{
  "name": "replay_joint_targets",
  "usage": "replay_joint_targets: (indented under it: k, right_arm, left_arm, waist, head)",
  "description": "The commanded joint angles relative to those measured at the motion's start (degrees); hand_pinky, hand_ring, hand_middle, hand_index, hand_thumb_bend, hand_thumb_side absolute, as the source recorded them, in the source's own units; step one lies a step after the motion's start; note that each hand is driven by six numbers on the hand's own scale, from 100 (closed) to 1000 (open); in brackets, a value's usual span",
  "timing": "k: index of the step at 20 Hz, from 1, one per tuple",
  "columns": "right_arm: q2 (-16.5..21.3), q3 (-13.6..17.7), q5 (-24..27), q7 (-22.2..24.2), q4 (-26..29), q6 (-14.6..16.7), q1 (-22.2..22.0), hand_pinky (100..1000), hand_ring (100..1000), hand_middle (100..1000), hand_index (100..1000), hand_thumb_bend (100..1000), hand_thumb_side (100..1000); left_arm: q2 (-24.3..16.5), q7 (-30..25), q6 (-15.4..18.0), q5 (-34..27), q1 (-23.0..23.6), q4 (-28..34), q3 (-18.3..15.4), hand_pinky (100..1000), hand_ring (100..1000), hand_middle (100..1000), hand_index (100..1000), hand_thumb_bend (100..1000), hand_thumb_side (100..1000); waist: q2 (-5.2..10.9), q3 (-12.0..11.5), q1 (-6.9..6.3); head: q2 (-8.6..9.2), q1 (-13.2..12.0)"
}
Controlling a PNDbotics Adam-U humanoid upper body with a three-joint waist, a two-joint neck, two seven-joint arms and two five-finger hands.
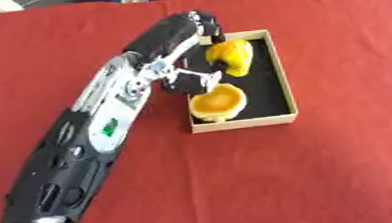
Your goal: Pick up objects on the table and place them in the box.
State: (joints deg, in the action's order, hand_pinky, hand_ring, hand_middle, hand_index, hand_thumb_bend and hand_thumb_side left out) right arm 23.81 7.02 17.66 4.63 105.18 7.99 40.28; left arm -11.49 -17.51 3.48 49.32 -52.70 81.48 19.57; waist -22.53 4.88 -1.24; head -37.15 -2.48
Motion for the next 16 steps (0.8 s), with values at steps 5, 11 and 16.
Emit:
replay_joint_targets:
  k: [5, 11, 16]
  right_arm:
    - [0.53, 0.44, 0.07, 0.21, 0.95, -0.12, 0.64, 962, 965, 797, 864, 100, 721]
    - [0.52, 0.42, 0.14, 0.38, 0.85, -0.17, 0.51, 962, 965, 797, 863, 100, 721]
    - [0.50, 0.38, 0.18, 0.38, 0.83, -0.19, 0.43, 961, 964, 798, 863, 100, 720]
  left_arm:
    - [1.55, 0.11, 2.96, 3.07, -0.48, -3.07, 0.63, 863, 870, 747, 917, 107, 206]
    - [1.56, -0.08, 4.36, 7.52, -0.47, -3.45, 0.18, 955, 1000, 857, 1000, 457, 501]
    - [1.44, 1.03, 4.50, 9.60, -0.50, -2.92, -0.15, 956, 1000, 862, 1000, 487, 551]
  waist:
    - [1.01, 0.20, 0.28]
    - [1.13, 0.17, 0.26]
    - [1.44, 0.08, 0.21]
  head:
    - [0.81, -0.22]
    - [0.89, -0.08]
    - [0.85, -0.02]
